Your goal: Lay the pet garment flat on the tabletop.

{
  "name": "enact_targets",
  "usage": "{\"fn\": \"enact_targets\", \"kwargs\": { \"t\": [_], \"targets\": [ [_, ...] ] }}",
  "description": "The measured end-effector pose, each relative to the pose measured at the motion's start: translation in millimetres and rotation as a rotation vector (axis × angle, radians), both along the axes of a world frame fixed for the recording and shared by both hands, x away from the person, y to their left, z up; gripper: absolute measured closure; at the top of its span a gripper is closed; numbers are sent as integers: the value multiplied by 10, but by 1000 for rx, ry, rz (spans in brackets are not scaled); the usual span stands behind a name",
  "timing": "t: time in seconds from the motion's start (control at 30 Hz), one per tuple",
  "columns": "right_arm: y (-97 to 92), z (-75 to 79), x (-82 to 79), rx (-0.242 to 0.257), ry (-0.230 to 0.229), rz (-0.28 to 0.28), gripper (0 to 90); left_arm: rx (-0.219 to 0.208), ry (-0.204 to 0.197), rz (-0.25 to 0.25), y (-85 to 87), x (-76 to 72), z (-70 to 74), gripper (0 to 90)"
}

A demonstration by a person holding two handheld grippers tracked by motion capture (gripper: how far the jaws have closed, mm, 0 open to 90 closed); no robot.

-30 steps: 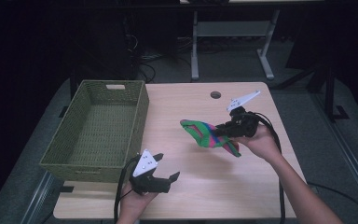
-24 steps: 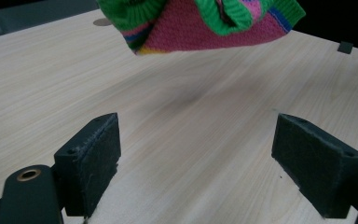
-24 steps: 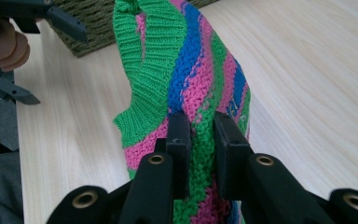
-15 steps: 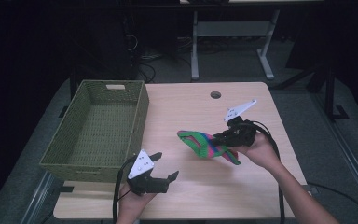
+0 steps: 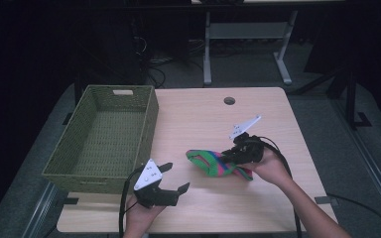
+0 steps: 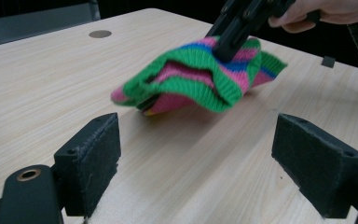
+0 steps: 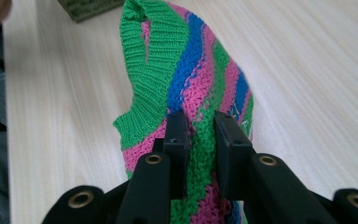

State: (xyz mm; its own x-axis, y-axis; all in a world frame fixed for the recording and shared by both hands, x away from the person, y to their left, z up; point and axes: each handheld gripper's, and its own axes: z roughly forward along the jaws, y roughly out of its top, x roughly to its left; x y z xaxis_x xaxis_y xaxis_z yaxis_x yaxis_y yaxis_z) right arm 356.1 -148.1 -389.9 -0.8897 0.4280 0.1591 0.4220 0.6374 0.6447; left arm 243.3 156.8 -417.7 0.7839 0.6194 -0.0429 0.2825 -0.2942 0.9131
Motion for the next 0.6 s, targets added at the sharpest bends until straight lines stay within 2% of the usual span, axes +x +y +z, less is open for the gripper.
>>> {"fn": "enact_targets", "kwargs": {
  "t": [0.17,0.2,0.37,0.6],
  "targets": [
    [128,-206,-66,-39,-11,38,752,7,7,-8,-9,0,-2,151],
    [156,-257,-76,-61,-14,45,749,6,5,-7,-10,-2,-3,151],
    [222,-463,-84,-65,36,78,726,18,2,-5,-28,-6,-11,151],
    [288,-642,-106,-79,52,87,668,49,16,1,-49,12,-30,151]
  ]
}}
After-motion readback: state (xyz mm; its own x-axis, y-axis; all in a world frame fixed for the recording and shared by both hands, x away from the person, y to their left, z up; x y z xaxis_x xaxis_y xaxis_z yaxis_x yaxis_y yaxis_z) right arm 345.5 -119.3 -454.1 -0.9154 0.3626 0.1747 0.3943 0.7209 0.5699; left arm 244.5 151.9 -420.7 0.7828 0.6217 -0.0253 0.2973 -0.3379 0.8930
